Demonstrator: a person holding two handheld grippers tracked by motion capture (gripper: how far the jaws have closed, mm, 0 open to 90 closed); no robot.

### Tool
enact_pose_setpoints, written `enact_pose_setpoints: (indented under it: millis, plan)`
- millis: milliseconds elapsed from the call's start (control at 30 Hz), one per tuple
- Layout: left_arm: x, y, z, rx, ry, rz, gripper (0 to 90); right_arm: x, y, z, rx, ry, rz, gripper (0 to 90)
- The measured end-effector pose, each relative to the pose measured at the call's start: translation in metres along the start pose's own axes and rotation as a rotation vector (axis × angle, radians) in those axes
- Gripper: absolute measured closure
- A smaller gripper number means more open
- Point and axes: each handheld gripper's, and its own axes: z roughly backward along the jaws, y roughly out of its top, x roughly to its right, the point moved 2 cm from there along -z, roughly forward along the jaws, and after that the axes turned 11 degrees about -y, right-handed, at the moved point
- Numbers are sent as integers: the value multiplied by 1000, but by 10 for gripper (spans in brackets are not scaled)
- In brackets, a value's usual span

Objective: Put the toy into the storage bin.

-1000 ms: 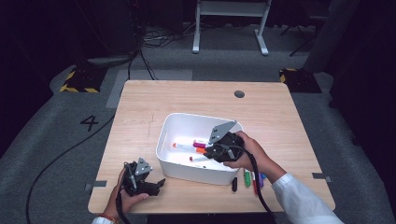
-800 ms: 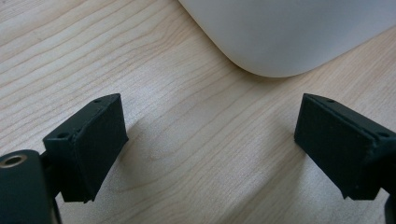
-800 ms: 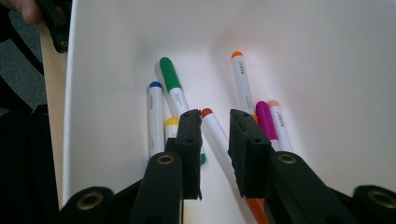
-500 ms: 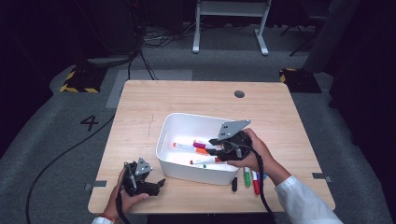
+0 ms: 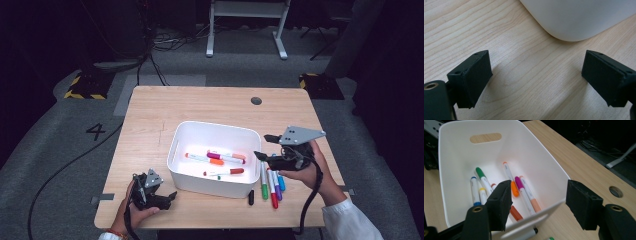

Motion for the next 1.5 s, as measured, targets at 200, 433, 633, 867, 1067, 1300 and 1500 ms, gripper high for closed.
enact_pose_setpoints:
  millis: [200,433,633,867,1067,1300,1500]
  plan:
    - [0,0,0,1,-1,0,92,12,-44,17,-16,-39,-43,373]
    - [0,0,0,1,-2,0,92,13,-95,12,-99,-77,-70,371]
    - [0,0,0,1,-2,0,92,18,-139,-5,-189,-109,-117,366]
    - [0,0,0,0,-1,0,92,20,-156,-17,-234,-107,-156,366]
    - [0,0,0,0,0,1,92,21,-164,-24,-257,-102,-168,366]
    - [0,0,0,1,-2,0,92,22,-172,-31,-284,-111,-175,371]
    - [0,0,0,0,-1,0,92,33,-182,-29,-302,-152,-212,446]
